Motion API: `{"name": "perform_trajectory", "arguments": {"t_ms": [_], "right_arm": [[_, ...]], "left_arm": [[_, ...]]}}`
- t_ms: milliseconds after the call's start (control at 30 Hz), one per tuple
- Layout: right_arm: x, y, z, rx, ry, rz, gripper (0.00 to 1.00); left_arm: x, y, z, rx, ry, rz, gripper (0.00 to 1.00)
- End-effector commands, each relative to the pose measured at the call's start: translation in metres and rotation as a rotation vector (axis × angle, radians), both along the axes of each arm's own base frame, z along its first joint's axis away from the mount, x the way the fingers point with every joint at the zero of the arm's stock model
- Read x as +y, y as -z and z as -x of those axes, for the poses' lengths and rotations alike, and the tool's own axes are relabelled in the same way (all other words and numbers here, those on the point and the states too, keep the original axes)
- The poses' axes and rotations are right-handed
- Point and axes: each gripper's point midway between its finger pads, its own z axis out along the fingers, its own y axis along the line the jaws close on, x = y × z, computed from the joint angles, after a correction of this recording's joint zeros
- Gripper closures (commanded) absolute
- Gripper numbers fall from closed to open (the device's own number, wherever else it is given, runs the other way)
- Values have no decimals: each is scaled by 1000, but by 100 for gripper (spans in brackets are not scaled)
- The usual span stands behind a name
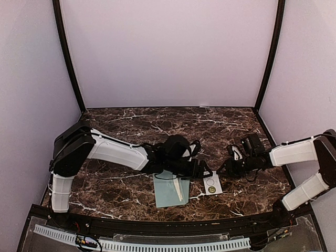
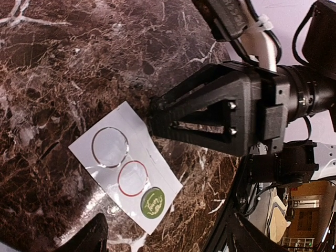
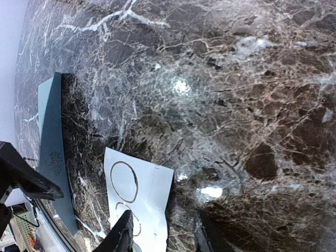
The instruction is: Place the letter into the envelope and seal it
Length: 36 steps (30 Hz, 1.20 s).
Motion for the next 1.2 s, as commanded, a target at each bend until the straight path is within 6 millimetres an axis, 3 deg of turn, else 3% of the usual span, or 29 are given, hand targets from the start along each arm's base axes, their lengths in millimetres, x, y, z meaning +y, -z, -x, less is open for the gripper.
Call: {"name": "perform_trajectory", "arguments": {"t_ms": [0, 333, 1167], "right_arm": [[4, 5, 4, 12, -21, -36, 63], [9, 10, 5, 29, -25, -64, 64], [26, 10, 19, 80, -51, -178, 67]], "left_arm": [[-4, 7, -2, 16, -5, -39, 24], [-6, 34, -1, 56, 0, -70, 24], [-10, 63, 2, 98, 11, -88, 24]]}}
